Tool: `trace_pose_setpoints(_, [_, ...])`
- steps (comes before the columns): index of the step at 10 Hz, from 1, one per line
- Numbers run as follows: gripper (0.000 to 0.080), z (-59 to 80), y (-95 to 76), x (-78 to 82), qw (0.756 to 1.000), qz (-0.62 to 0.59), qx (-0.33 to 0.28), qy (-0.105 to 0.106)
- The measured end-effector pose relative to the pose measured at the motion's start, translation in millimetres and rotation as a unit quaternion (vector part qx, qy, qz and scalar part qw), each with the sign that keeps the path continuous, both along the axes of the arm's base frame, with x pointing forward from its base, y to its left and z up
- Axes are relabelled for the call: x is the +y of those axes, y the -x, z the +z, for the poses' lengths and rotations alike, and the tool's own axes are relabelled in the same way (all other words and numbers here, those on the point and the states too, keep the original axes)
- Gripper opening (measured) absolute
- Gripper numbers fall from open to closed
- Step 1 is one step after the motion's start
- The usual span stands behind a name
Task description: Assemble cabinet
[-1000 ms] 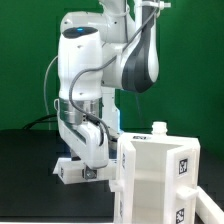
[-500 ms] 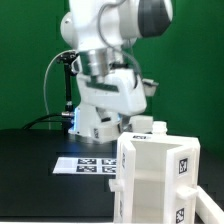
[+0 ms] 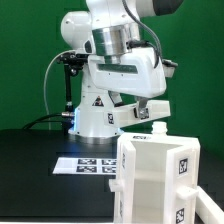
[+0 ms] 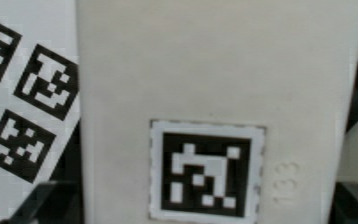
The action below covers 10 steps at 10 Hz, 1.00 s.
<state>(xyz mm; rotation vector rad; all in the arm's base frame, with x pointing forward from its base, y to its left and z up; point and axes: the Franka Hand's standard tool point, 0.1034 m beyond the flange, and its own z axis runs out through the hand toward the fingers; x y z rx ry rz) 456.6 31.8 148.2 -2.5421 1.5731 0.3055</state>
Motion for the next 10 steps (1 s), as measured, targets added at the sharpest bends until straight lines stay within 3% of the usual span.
trace_pose_setpoints(1, [0.0568,1.7,-1.4,0.2,1.000,0.003,0.000,0.001])
trace_pose_setpoints(2, [0.0568,21.3,-11.9,1.4,0.998,0.062,0.019,0.017])
trace_pose_setpoints(3, [0.0568,40.0,-38.9,7.4,0.993,0.119,0.012,0.006])
trace_pose_setpoints(4, [0.0568,46.7,-60.3,10.0,0.989,0.149,0.015,0.005])
trace_pose_setpoints(6, [0.0568,37.9,-52.3,8.5,0.990,0.138,0.013,0.009])
trace_pose_setpoints(9, [0.0568,36.1,-53.4,8.1,0.990,0.139,0.014,0.010])
trace_pose_setpoints(10, [0.0568,37.4,-62.4,6.3,0.983,0.181,0.012,0.018])
